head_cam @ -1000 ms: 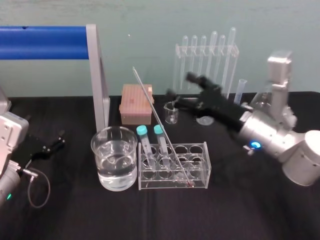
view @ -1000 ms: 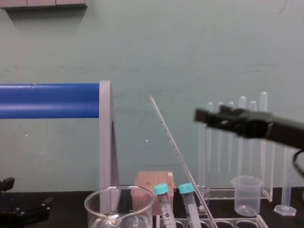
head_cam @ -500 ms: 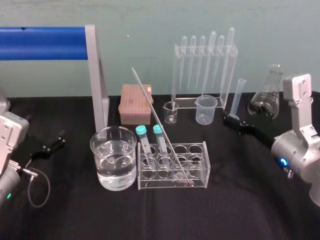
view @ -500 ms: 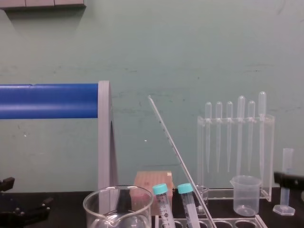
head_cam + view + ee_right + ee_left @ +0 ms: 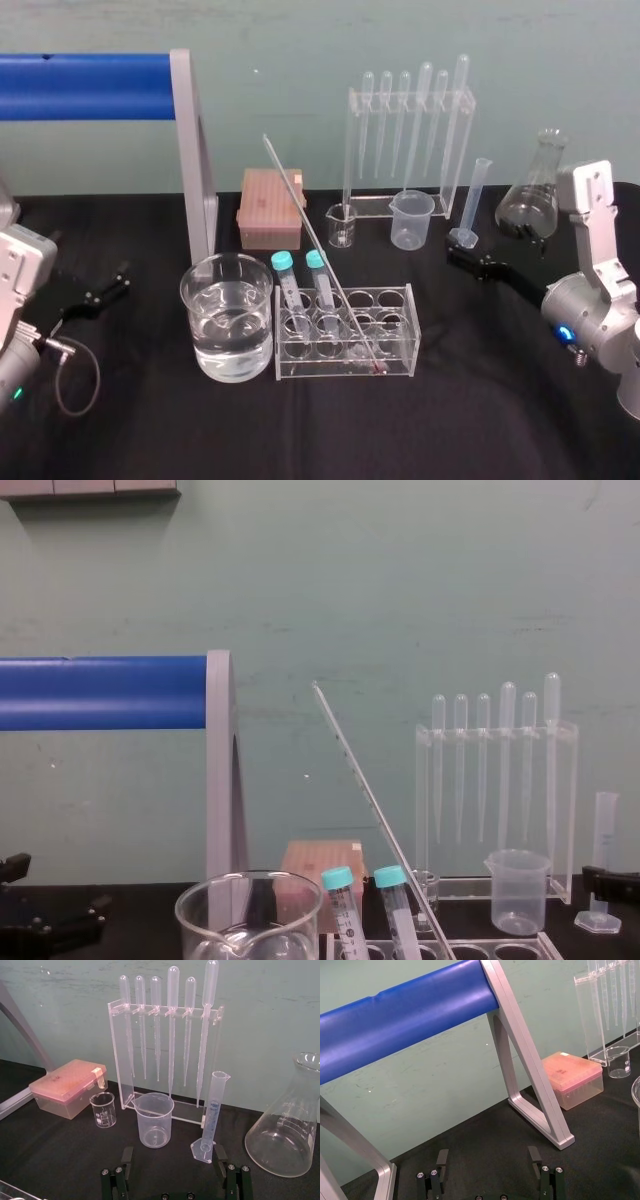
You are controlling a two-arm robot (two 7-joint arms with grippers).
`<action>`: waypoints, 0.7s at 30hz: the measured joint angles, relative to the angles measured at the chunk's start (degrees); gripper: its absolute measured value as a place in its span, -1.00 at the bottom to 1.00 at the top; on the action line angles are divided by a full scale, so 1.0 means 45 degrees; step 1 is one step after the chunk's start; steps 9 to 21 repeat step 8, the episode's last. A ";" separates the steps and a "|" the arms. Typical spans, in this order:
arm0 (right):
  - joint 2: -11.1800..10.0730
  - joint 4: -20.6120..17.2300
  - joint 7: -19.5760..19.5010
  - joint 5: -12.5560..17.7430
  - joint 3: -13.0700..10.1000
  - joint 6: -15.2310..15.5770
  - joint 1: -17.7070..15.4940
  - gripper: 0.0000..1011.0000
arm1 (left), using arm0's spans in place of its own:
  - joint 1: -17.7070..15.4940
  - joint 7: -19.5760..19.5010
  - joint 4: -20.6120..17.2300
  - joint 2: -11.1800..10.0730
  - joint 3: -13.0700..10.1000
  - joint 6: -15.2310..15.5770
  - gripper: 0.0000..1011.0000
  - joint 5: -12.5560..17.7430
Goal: Hold the thermometer with one hand and immerse one end into the beaker, then reinsert it into the test tube rack.
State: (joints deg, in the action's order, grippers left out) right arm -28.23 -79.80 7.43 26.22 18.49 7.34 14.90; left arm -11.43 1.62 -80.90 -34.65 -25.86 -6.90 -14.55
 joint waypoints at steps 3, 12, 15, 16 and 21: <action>-0.0004 -0.0017 0.0001 0.0016 -0.0007 -0.0008 0.0000 0.98 | 0.0000 0.0000 0.0000 0.0000 0.0001 0.0000 0.99 0.0000; -0.0009 -0.0036 0.0005 0.0047 -0.0014 -0.0027 0.0000 0.98 | -0.0001 0.0000 0.0000 0.0000 0.0000 0.0000 0.99 0.0000; -0.0009 -0.0036 0.0005 0.0047 -0.0014 -0.0027 0.0000 0.98 | -0.0001 0.0000 0.0000 0.0000 0.0000 0.0000 0.99 0.0000; -0.0009 -0.0036 0.0005 0.0047 -0.0014 -0.0027 0.0000 0.98 | -0.0001 0.0000 0.0000 0.0000 0.0000 0.0000 0.99 0.0000; -0.0009 -0.0036 0.0005 0.0047 -0.0014 -0.0027 0.0000 0.98 | -0.0001 0.0000 0.0000 0.0000 0.0000 0.0000 0.99 0.0000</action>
